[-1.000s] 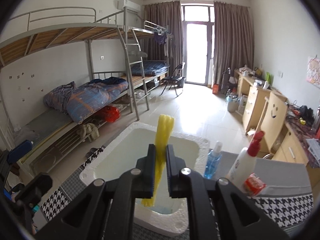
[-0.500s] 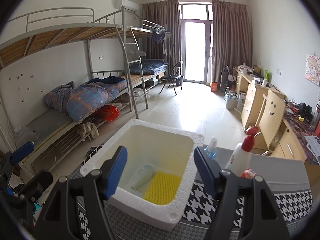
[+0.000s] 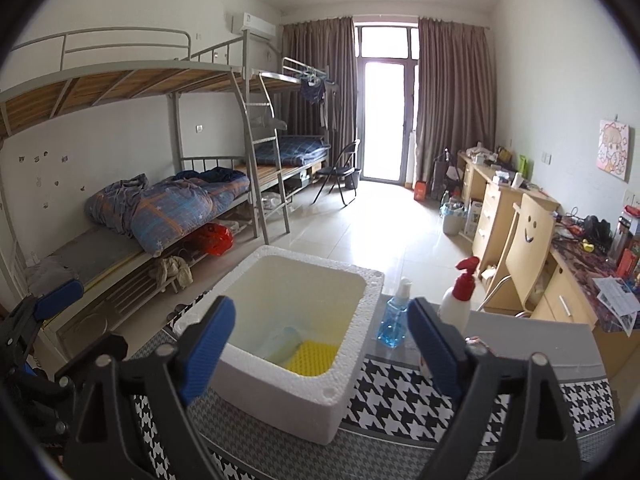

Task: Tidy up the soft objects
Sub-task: 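Withdraw both tools from the white box back toward the table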

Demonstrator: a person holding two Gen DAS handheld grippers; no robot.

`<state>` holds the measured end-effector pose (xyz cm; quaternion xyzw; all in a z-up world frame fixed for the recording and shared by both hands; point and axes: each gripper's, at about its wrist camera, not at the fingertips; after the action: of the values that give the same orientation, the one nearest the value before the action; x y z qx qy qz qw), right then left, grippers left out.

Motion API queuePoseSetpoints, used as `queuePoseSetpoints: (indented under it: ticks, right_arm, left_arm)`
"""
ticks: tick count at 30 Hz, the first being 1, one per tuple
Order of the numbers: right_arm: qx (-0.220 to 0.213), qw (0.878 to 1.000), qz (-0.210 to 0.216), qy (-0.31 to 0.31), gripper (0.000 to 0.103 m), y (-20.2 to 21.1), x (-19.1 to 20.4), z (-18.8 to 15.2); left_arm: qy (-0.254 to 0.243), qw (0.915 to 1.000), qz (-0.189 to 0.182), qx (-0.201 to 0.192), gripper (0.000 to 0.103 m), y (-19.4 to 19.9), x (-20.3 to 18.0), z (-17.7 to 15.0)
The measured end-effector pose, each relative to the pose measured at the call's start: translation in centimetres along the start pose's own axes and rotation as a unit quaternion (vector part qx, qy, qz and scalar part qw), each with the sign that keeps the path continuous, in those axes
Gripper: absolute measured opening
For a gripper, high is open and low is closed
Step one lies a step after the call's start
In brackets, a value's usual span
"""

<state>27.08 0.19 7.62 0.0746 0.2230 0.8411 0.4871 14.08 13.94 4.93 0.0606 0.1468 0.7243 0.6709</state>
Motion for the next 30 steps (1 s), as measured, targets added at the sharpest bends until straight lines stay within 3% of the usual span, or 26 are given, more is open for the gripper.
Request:
queuePoseSetpoints:
  ticks: [30]
  right_arm:
    - [-0.056,0.998,-0.013,-0.011,0.095,7.9,-3.1,-4.1]
  left_arm:
    - [-0.017,0.9989,-0.043,-0.012,0.102,3.1,-3.7,-0.4]
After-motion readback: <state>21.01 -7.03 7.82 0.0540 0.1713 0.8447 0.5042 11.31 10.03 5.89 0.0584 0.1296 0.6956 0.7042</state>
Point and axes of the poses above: each gripper's, at about its wrist camera, not at the fingertips, and y roughly against the way its jaws point, x to its left, z to its top, and after that the axes turned 10 degrees about -z, right-handed
